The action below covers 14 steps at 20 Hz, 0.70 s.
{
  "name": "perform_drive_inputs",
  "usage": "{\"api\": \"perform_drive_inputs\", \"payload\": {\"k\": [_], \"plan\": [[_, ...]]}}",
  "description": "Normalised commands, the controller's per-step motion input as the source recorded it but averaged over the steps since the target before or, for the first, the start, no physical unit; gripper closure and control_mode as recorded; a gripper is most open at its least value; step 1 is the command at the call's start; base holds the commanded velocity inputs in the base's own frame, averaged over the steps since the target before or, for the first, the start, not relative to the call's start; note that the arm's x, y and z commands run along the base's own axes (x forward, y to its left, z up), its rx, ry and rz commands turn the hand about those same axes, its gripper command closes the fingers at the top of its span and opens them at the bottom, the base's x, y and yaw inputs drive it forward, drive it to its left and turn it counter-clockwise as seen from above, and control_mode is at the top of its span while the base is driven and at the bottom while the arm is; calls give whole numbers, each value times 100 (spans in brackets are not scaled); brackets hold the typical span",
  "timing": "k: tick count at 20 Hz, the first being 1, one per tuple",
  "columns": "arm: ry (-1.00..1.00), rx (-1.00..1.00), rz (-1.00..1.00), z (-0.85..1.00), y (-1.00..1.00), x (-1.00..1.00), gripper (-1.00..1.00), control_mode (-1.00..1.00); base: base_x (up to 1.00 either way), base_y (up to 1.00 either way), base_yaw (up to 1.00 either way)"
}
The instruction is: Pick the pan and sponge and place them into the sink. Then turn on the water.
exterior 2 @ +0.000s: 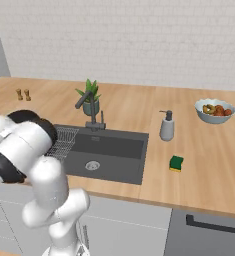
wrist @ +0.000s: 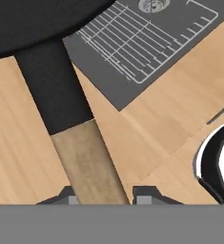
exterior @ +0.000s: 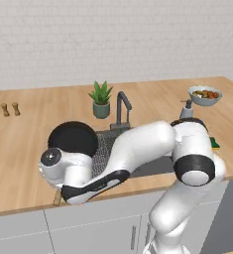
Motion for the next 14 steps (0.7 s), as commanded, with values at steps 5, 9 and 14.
{"api": "perform_drive_inputs", "payload": {"k": [5, 9, 14], "plan": [[-12, 23, 1, 88, -100, -79, 100, -100, 0, 0, 0], [-4, 9, 3, 100, -92, -61, 100, -100, 0, 0, 0], [0, 4, 2, 100, -77, -34, 100, -100, 0, 0, 0]]}}
